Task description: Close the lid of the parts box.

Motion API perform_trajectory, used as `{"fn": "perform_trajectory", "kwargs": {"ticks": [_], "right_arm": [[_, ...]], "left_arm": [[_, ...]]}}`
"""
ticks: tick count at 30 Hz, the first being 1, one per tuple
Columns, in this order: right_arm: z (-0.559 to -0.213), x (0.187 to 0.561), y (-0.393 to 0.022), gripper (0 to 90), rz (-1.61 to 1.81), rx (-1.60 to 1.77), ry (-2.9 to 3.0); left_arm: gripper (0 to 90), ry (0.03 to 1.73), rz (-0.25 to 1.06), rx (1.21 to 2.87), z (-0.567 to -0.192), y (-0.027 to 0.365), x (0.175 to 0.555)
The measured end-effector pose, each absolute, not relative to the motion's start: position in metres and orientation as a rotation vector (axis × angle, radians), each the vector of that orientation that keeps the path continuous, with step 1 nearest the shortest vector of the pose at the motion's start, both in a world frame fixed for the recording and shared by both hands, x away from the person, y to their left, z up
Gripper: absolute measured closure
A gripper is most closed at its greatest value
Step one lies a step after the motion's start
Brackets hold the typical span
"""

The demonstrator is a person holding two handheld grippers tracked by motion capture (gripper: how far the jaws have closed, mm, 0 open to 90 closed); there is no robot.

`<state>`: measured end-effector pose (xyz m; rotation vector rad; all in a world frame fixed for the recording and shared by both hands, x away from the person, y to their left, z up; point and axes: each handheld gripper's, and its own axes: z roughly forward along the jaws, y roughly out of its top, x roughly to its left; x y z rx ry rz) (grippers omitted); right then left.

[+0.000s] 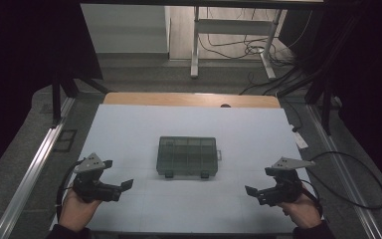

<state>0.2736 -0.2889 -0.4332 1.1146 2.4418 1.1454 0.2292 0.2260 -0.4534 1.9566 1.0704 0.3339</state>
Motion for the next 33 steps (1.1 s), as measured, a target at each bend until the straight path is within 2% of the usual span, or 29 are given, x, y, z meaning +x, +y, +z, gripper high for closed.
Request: {"fn": "perform_trajectory", "kwargs": {"ticks": [33], "right_arm": [[-0.429,0.251,-0.321,0.0,1.111,1.206,2.365]], "left_arm": [[0.0,1.111,0.382,1.958,-0.456,0.243,0.208]]}}
